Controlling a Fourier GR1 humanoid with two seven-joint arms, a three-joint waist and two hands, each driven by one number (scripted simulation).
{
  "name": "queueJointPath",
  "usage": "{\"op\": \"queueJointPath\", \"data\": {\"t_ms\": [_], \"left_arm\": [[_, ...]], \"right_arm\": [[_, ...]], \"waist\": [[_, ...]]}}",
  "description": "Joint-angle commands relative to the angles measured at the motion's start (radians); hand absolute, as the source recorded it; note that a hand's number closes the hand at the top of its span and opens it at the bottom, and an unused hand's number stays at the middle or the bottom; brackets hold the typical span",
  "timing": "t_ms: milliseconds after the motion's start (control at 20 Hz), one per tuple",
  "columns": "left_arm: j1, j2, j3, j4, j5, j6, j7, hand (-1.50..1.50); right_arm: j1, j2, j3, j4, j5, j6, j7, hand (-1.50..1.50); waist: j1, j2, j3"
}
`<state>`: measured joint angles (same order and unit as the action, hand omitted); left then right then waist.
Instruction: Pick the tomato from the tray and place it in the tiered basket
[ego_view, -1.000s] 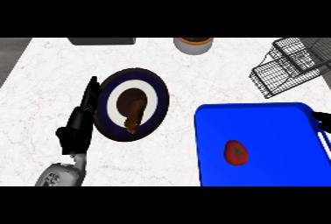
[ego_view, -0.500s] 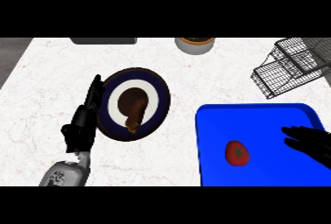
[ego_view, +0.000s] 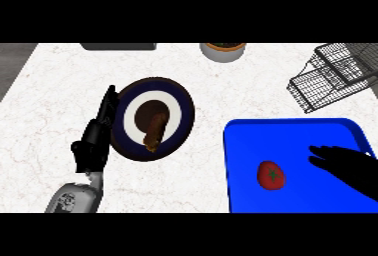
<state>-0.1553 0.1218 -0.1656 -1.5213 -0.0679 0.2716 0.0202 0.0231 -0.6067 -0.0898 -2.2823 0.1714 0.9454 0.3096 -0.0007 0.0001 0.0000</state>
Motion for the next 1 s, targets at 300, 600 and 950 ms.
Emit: {"op": "queueJointPath", "data": {"t_ms": [300,600,950], "left_arm": [[-0.028,-0.01,0.046,-0.021,-0.005,-0.039,0.038,0.0],[-0.025,-0.018,0.073,0.034,-0.017,-0.042,-0.01,0.0],[0.047,-0.029,0.048,-0.062,-0.047,-0.047,0.014,0.0]], "right_arm": [[-0.008,0.025,0.033,0.077,0.31,-0.005,-0.195,-1.5],[0.037,-0.013,0.042,0.026,0.409,-0.026,-0.341,-1.5],[0.076,0.012,0.136,0.1,0.633,-0.191,-0.454,-1.5]], "waist": [[0.002,0.0,0.0],[-0.003,0.0,0.0],[0.0,-0.001,0.0]]}}
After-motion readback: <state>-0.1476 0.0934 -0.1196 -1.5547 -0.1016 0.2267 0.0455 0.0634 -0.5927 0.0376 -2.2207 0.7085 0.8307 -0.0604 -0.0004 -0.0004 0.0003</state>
